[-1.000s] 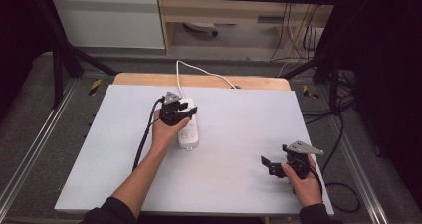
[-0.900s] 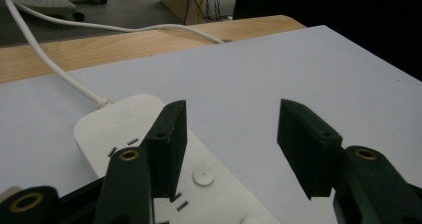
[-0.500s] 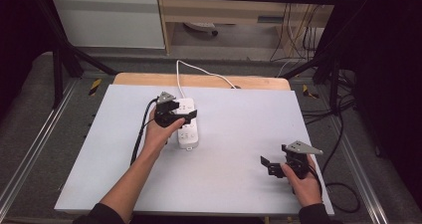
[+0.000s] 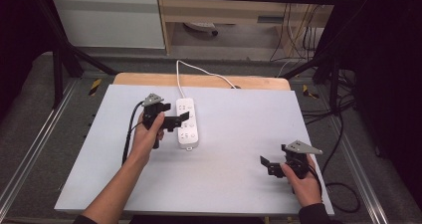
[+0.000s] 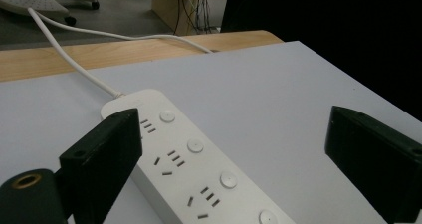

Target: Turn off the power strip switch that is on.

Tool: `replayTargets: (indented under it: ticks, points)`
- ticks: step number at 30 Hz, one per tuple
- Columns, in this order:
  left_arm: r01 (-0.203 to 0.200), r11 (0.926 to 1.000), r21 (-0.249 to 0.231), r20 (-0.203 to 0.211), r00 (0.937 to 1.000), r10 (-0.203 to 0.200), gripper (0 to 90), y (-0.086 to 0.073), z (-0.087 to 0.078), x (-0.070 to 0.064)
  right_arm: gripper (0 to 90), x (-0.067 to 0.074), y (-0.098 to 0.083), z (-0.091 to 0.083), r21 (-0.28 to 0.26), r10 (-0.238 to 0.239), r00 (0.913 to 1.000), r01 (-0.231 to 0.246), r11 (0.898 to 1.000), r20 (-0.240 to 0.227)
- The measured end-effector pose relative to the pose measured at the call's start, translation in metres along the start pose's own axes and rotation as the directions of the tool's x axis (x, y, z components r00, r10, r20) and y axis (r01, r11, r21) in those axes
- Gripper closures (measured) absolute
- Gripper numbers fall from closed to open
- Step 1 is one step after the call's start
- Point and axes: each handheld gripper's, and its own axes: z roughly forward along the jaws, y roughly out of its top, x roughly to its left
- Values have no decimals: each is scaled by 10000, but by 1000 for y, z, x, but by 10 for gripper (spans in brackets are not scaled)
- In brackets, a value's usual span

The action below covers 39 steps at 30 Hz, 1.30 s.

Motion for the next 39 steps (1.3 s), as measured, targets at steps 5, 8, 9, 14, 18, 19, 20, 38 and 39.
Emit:
replayTargets:
  ticks: [5,8,9,14,18,19,20,38,39]
  points:
    - [-103,9999,-43,-88,9999,103,75,-4,-15,-1,24,0,0,0,23,21,10000,-21,10000,-3]
    - [-160,9998,-121,-107,9998,158,75,-8,-26,-1,24,0,0,1,35,-42,10000,42,10000,-14]
    - [-183,9997,-133,-143,9997,182,76,-9,-29,-1,24,1,0,1,41,-54,10000,54,10000,-18]
    - [-177,9995,-266,-506,9986,163,79,-16,-49,3,24,2,0,2,79,-73,10000,73,9999,-24]
    - [-245,9993,-270,-770,9968,224,85,-26,-67,6,24,2,0,2,100,-106,9999,106,9999,-10]
    - [-201,9993,-326,-823,9965,173,85,-28,-71,7,24,2,0,2,103,-107,9999,107,9999,-7]
    - [-167,9992,-356,-860,9962,136,86,-31,-76,8,24,2,0,3,96,-108,9999,108,9999,1]
    - [-160,9985,-514,-1778,9840,66,96,-75,-146,24,24,3,0,4,190,-182,9998,180,9997,83]
    - [-120,9987,-492,-1841,9829,28,96,-77,-149,26,24,3,0,4,176,-190,9998,188,9997,96]
